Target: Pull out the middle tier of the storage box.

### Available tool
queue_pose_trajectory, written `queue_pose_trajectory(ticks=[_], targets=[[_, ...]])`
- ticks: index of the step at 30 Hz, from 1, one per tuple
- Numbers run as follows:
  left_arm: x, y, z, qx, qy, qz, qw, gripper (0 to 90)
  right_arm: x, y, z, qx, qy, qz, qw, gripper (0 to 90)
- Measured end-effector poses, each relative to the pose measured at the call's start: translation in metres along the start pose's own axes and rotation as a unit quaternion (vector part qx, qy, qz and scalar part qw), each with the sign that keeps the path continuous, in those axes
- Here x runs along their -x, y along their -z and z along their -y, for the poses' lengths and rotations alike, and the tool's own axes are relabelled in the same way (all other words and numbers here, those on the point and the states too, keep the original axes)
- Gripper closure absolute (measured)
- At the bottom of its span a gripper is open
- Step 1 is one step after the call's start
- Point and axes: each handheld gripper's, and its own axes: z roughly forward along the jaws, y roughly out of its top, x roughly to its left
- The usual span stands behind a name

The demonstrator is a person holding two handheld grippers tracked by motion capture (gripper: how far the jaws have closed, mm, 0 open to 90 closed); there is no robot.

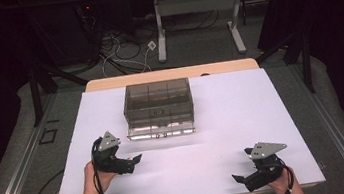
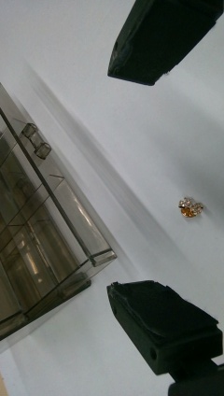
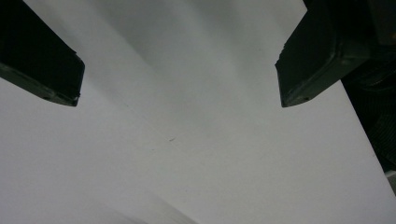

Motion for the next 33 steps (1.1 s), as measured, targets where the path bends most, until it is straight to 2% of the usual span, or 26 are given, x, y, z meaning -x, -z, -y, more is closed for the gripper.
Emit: queue_pose_trajectory(ticks=[7, 12, 15, 18, 20, 23, 30, 33], targets=[[0.0, 0.0, 0.004, -0.002, -0.001, 0.002, 1.0, 0.0, 0.001, -0.002, 0.0, -0.002, 0.003, -0.001, 1.0, 0.4], [0.001, 0.001, 0.007, -0.01, -0.002, -0.007, 0.9999, 0.0, 0.0, -0.002, 0.0, -0.008, 0.005, -0.005, 0.9999, 0.4], [0.004, 0.003, 0.009, -0.007, -0.005, -0.011, 0.9999, 0.0, -0.001, -0.001, -0.001, 0.001, 0.008, -0.004, 1.0, 0.4], [0.005, 0.002, 0.011, -0.021, -0.012, -0.018, 0.9996, 0.0, 0.0, -0.001, -0.001, 0.005, 0.006, -0.003, 1.0, 0.4], [0.005, 0.002, 0.012, -0.023, -0.008, -0.013, 0.9996, 0.0, 0.001, -0.001, 0.0, 0.005, -0.001, -0.002, 1.0, 0.3], [0.005, 0.003, 0.012, -0.019, -0.009, -0.015, 0.9997, 0.0, 0.002, 0.0, 0.0, 0.001, 0.001, -0.001, 1.0, 0.3], [0.004, 0.002, 0.013, -0.031, -0.009, -0.022, 0.9992, 0.0, 0.001, 0.0, 0.0, 0.002, 0.005, -0.004, 1.0, 0.3], [0.004, 0.002, 0.013, -0.028, -0.008, -0.023, 0.9993, 0.0, 0.001, 0.0, -0.001, 0.0, 0.007, -0.004, 1.0, 0.3]])
